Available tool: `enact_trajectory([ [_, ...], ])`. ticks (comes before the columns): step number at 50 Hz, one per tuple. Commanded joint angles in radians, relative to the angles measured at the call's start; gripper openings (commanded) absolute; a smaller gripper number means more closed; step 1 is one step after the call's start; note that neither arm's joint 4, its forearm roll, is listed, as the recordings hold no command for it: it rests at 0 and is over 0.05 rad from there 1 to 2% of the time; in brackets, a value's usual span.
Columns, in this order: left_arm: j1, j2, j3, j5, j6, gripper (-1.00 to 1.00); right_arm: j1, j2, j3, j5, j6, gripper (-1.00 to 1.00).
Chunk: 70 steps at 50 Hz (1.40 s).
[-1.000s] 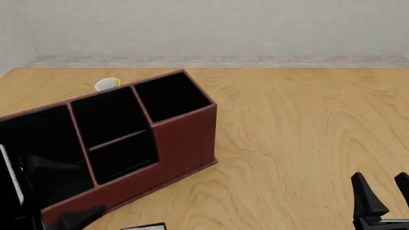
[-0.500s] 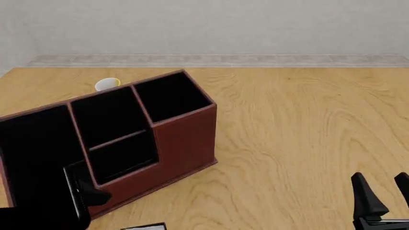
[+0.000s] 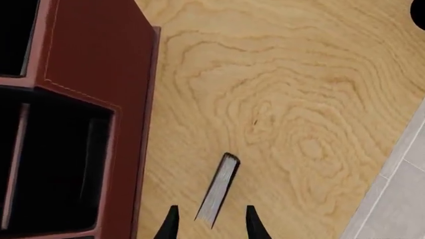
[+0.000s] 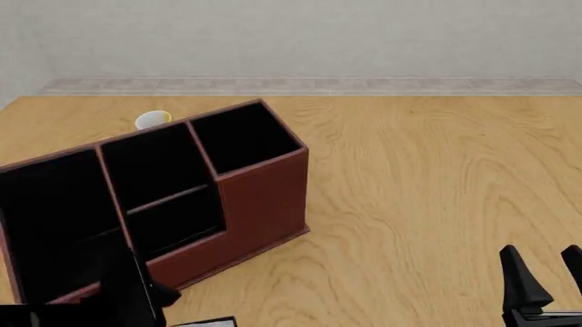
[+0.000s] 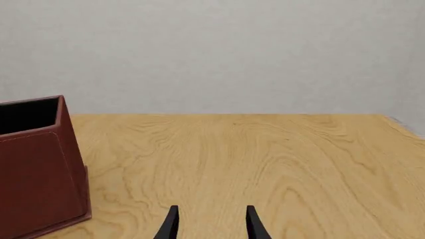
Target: Pick up the book and place it in the left compartment of the caddy.
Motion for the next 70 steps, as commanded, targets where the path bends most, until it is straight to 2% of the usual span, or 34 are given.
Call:
enact_trajectory([
  [1, -0.031, 0.077, 0.061, -0.112, -0.041, 1.00, 0.000, -0.007, 0.002, 0.004, 0.000, 1.00],
  [13, -0.062, 0.171, 0.095, -0.217, -0.080, 1.00, 0.000, -0.007, 0.002, 0.004, 0.000, 1.00],
  [18, -0.044, 0.194, 0.122, -0.250, -0.056, 1.00, 0.000, -0.006, 0.002, 0.004, 0.000, 1.00],
  [26, -0.059, 0.236, 0.136, -0.297, -0.085, 1.00, 0.000, -0.007, 0.002, 0.004, 0.000, 1.00],
  [44, -0.047, 0.288, 0.158, -0.346, -0.103, 1.00, 0.000, -0.007, 0.002, 0.004, 0.000, 1.00],
  [45, -0.044, 0.284, 0.158, -0.343, -0.104, -1.00, 0.000, -0.007, 0.002, 0.004, 0.000, 1.00],
  [58, -0.018, 0.222, 0.115, -0.256, -0.096, -1.00, 0.000, -0.007, 0.002, 0.004, 0.000, 1.00],
  [63, 0.006, 0.133, 0.049, -0.126, -0.092, -1.00, 0.000, -0.007, 0.002, 0.004, 0.000, 1.00],
  [65, 0.040, 0.082, 0.023, -0.070, -0.054, -1.00, 0.000, -0.007, 0.002, 0.004, 0.000, 1.00],
  [70, 0.076, -0.027, -0.041, 0.083, -0.083, -1.00, 0.000, -0.006, 0.002, 0.004, 0.000, 1.00],
])
